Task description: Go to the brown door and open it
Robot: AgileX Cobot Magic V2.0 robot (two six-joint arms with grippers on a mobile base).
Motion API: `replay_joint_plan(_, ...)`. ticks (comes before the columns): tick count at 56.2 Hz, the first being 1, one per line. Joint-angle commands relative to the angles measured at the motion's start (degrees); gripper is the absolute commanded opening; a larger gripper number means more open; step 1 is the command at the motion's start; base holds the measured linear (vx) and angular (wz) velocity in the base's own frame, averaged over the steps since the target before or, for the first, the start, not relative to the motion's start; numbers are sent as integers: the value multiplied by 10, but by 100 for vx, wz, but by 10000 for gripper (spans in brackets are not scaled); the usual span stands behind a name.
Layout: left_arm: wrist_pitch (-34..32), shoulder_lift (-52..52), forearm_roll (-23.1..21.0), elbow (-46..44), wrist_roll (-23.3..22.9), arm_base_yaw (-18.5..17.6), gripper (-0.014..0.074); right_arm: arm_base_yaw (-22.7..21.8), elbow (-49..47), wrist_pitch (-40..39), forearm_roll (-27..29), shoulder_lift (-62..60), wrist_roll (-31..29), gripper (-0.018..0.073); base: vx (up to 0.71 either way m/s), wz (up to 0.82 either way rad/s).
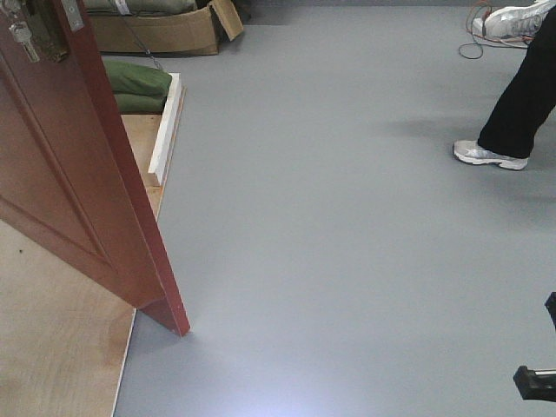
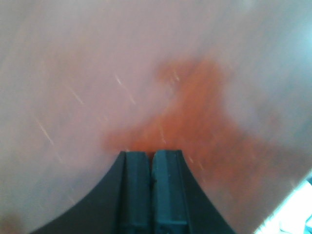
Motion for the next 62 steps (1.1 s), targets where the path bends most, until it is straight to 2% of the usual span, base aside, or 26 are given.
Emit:
replay_joint_plan(1,-11,-25,-24,-18,2,-6,-3,-1,2,-47,-4,-7,-3,0,7,-2)
replay_joint_plan(62,-10,-25,-24,-18,2,-6,-3,-1,2,-47,-4,-7,-3,0,14,-1)
